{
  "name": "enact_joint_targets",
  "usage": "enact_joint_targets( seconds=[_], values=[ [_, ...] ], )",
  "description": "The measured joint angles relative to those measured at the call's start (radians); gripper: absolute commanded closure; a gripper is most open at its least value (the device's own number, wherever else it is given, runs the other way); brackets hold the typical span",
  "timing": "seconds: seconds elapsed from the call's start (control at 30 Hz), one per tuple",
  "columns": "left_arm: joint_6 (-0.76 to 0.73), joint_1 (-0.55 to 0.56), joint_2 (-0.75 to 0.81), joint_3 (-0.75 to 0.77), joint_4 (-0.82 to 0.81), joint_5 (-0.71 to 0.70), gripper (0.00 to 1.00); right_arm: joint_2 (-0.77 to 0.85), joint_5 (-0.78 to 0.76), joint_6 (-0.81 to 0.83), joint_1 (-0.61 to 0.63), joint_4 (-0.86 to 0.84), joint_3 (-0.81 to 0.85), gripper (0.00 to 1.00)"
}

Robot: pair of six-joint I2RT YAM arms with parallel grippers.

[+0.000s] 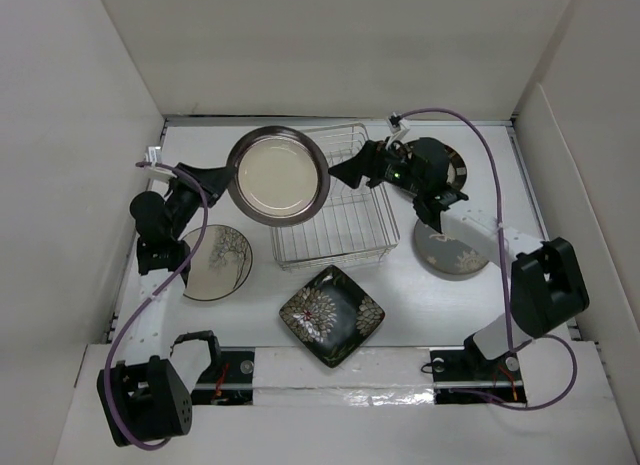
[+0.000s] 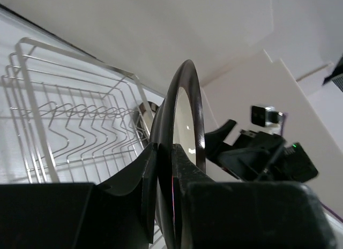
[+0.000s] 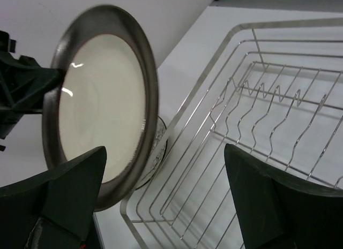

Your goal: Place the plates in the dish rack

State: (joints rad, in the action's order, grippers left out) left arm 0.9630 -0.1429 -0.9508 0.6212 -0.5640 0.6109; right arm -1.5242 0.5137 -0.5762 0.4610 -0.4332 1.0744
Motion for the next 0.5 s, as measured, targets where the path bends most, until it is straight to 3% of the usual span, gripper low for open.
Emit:
enact_joint_targets(
  seconds=[0.17, 0.3, 0.37, 0.4, 0.47, 0.5],
  values=[
    [0.019, 0.03, -0.004, -0.007, -0.087, 0.068, 1.0, -0.069, 0.041, -0.031, 0.019, -0.009, 0.013, 0.06],
    [0.014, 0.044, -0.005, -0.022, -0.099, 0.119, 1.0, -0.11, 0.078, -0.058, 0.047, -0.051, 0.025, 0.16],
    [0.013, 0.045, -0.007, -0.036, -0.102, 0.135, 1.0, -0.13, 0.093, -0.066, 0.062, -0.059, 0.04, 0.32],
    [0.012, 0.045, -0.01, -0.042, -0.102, 0.14, 1.0, -0.14, 0.098, -0.068, 0.069, -0.066, 0.049, 0.52],
    [0.007, 0.045, -0.02, -0.05, -0.102, 0.151, 1.0, -0.154, 0.108, -0.076, 0.083, -0.08, 0.059, 0.74],
    [0.005, 0.045, -0.025, -0.054, -0.102, 0.154, 1.0, -0.158, 0.11, -0.079, 0.089, -0.089, 0.06, 0.92]
  ],
)
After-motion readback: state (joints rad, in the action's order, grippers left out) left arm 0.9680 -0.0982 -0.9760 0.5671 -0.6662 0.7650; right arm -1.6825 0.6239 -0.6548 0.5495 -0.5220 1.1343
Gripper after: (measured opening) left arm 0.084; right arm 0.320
